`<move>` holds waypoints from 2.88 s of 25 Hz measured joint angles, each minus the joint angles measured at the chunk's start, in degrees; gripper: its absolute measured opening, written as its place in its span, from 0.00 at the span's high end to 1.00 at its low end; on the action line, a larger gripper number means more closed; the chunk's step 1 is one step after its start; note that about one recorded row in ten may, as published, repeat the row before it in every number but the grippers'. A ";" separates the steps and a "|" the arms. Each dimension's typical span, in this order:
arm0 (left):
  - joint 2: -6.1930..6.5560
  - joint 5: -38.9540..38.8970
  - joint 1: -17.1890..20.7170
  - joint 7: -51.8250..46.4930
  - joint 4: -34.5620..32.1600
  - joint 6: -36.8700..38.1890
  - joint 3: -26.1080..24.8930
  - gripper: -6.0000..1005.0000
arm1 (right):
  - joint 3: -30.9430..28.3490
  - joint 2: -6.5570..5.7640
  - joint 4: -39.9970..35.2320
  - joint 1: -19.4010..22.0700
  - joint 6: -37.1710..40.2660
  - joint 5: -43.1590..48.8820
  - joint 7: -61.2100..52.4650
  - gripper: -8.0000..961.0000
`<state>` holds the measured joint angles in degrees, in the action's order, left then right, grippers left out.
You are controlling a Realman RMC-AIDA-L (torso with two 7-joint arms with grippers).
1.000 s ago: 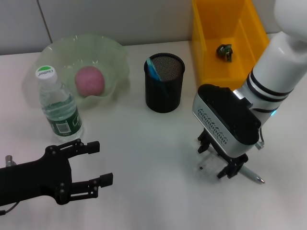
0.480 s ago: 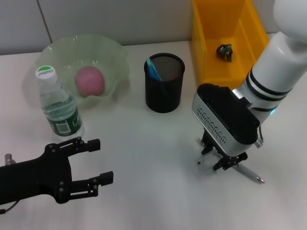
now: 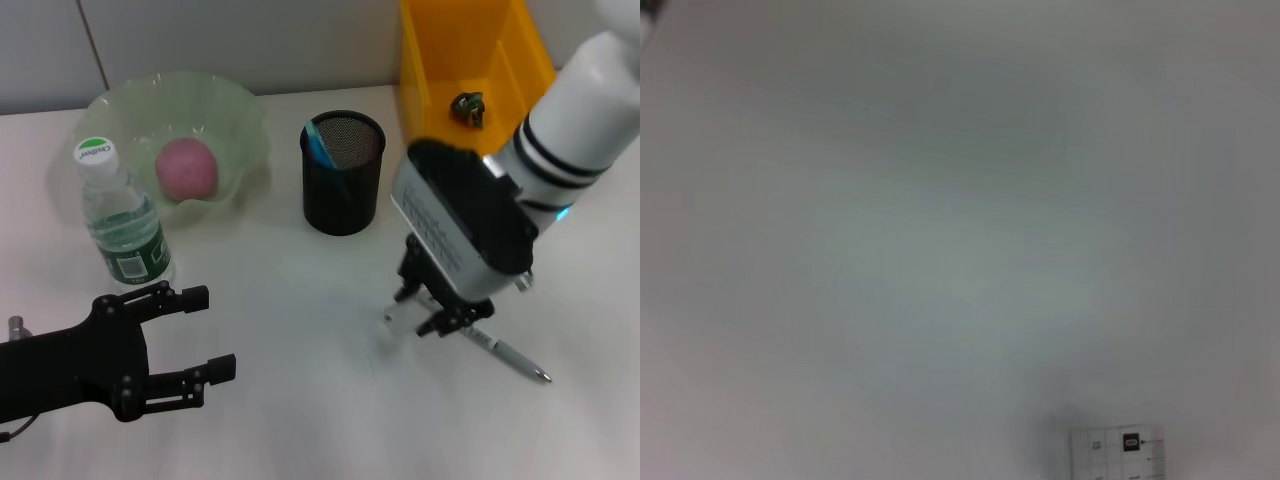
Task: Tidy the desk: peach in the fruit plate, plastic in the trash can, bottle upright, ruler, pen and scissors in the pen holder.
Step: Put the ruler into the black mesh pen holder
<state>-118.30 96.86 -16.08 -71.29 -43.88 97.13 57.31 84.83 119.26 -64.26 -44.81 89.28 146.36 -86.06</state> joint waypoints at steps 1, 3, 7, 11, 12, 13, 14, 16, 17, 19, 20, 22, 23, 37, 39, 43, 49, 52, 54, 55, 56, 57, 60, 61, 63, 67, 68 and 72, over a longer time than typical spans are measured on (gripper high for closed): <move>0.00 0.00 0.00 -0.01 0.00 0.00 0.00 0.16 | -1.09 0.00 -1.85 0.44 0.99 -1.23 -0.65 0.60; 0.00 -0.01 -0.01 -0.07 0.00 0.00 -0.03 0.16 | -3.43 0.00 -4.69 1.08 2.55 -3.49 -1.78 0.60; 0.00 0.03 -0.18 -0.60 0.31 -0.07 -0.16 0.16 | -9.52 -0.06 -10.15 3.31 4.34 -10.29 -4.38 0.60; 0.00 0.29 -0.53 -0.69 0.68 -0.18 0.12 0.16 | -14.90 -0.07 -14.15 6.67 4.01 -18.74 -5.59 0.60; 0.00 0.38 -0.69 -0.82 0.71 -0.18 0.34 0.16 | -16.11 -0.05 -14.88 7.74 3.11 -21.75 -5.62 0.60; 0.00 0.40 -0.72 -0.86 0.72 -0.16 0.36 0.16 | -17.07 -0.03 -15.18 8.51 2.25 -23.85 -5.65 0.60; 0.02 0.44 -0.79 -0.96 0.72 -0.11 0.37 0.16 | -18.10 -0.01 -15.39 9.34 1.14 -26.15 -5.68 0.60; 0.07 0.57 -0.86 -1.05 0.73 -0.08 0.48 0.16 | -19.67 -0.01 -15.21 10.77 -1.66 -30.79 -5.68 0.60; 0.10 0.66 -0.87 -1.05 0.72 -0.08 0.52 0.16 | -20.33 0.00 -14.76 11.79 -3.55 -33.56 -5.64 0.60; 0.14 1.02 -0.98 -1.16 0.76 -0.03 0.59 0.16 | -20.66 0.01 -13.73 13.13 -7.21 -37.92 -5.43 0.60; 0.14 1.33 -1.09 -1.22 0.78 0.00 0.61 0.16 | -20.65 0.01 -12.85 13.78 -9.56 -40.26 -5.25 0.60; 0.15 1.79 -1.26 -1.26 0.81 0.01 0.61 0.16 | -20.38 0.01 -11.55 14.55 -13.00 -43.40 -5.03 0.60; 0.15 1.79 -1.26 -1.26 0.81 0.01 0.61 0.16 | -20.16 0.01 -10.62 14.82 -15.18 -44.90 -4.97 0.60; 0.18 2.81 -1.97 -1.45 0.81 0.66 0.70 0.16 | -14.05 0.25 4.33 12.18 -34.02 -54.77 0.22 0.60; 0.18 2.84 -2.01 -1.45 0.81 0.73 0.70 0.16 | -12.74 0.26 5.90 12.23 -36.12 -56.59 2.10 0.60; 0.17 2.90 -2.10 -1.47 0.81 0.82 0.70 0.16 | -11.95 0.25 10.60 11.71 -37.29 -62.05 7.41 0.60; 0.17 2.99 -2.12 -1.48 0.81 1.05 0.70 0.16 | -11.97 0.22 15.84 10.80 -38.27 -66.03 12.11 0.60; 0.17 2.99 -2.06 -1.48 0.81 1.14 0.70 0.16 | -12.23 0.21 17.54 10.75 -38.98 -66.23 12.74 0.60; 0.19 2.99 -2.00 -1.53 0.81 1.21 0.70 0.16 | -12.42 0.20 18.74 10.75 -39.11 -66.46 13.58 0.60; 0.21 2.99 -1.98 -1.59 0.81 1.27 0.70 0.16 | -12.49 0.19 19.31 10.75 -39.12 -66.86 14.15 0.60; 0.21 2.99 -1.98 -1.61 0.81 1.28 0.70 0.16 | -12.54 0.19 20.00 10.75 -39.13 -67.44 14.93 0.59; 0.22 2.99 -1.97 -1.64 0.81 1.31 0.70 0.16 | -12.55 0.18 20.79 10.75 -39.13 -68.28 15.88 0.59; 0.23 2.99 -1.96 -1.67 0.81 1.34 0.70 0.16 | -12.34 0.17 22.36 10.76 -39.14 -70.42 18.54 0.59; 0.24 2.99 -1.95 -1.67 0.81 1.35 0.69 0.16 | -12.27 0.17 22.69 10.76 -39.14 -70.65 18.97 0.58; 0.25 2.99 -1.98 -1.67 0.81 1.44 0.59 0.16 | -12.14 0.17 23.21 10.74 -39.14 -70.76 19.24 0.58; 0.26 2.98 -2.02 -1.70 0.81 1.49 0.54 0.16 | -12.26 0.14 24.53 10.42 -39.13 -70.80 19.26 0.57; 0.26 2.98 -2.04 -1.86 0.81 1.49 0.53 0.16 | -12.34 0.13 24.83 10.30 -39.10 -70.80 19.26 0.57; 0.26 2.98 -2.06 -2.04 0.77 1.49 0.55 0.16 | -12.51 0.10 25.53 10.10 -39.00 -70.83 19.26 0.56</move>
<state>-118.03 99.84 -18.14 -73.33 -43.11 98.62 57.86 72.31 119.36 -38.73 -34.71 50.28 75.53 -66.79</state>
